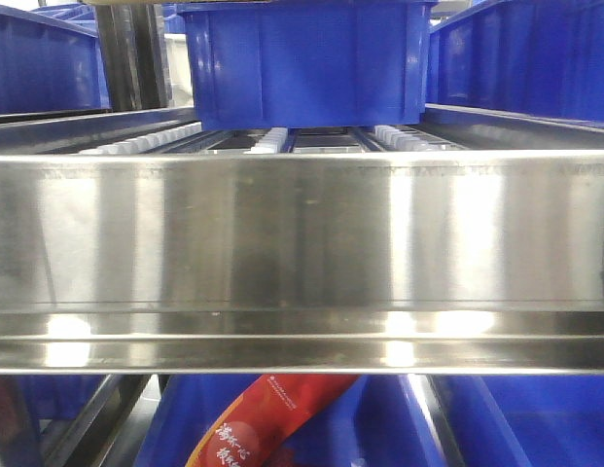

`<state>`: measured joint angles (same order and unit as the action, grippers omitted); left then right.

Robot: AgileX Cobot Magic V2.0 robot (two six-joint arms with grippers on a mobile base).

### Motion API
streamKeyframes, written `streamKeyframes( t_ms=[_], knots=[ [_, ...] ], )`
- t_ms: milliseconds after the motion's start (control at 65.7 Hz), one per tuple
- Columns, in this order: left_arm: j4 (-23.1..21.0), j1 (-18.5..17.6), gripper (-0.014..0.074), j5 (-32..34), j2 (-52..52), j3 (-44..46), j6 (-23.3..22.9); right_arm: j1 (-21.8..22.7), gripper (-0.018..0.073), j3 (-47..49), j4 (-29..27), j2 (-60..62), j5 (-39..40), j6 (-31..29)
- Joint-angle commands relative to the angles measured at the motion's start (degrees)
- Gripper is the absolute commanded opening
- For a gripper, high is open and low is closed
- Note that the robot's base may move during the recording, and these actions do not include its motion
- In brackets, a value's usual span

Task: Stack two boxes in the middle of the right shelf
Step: 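Align the held boxes with the middle shelf level of the rack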

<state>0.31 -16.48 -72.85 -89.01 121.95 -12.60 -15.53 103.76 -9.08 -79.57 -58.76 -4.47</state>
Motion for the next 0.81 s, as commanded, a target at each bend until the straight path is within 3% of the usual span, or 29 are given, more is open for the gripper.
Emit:
streamKeyframes(
  t_ms=[0,792],
  knots=[
    [0.40,0.13,-0.0111,2.89,0.66,0.78,-0.08,0.44,-0.0153,0.80,0.78,0.74,2.68,-0.78],
    [0.40,0.13,-0.0111,2.89,0.66,0.78,-0.08,0.44,-0.0153,0.80,0.78,0.74,2.68,-0.78]
  ],
)
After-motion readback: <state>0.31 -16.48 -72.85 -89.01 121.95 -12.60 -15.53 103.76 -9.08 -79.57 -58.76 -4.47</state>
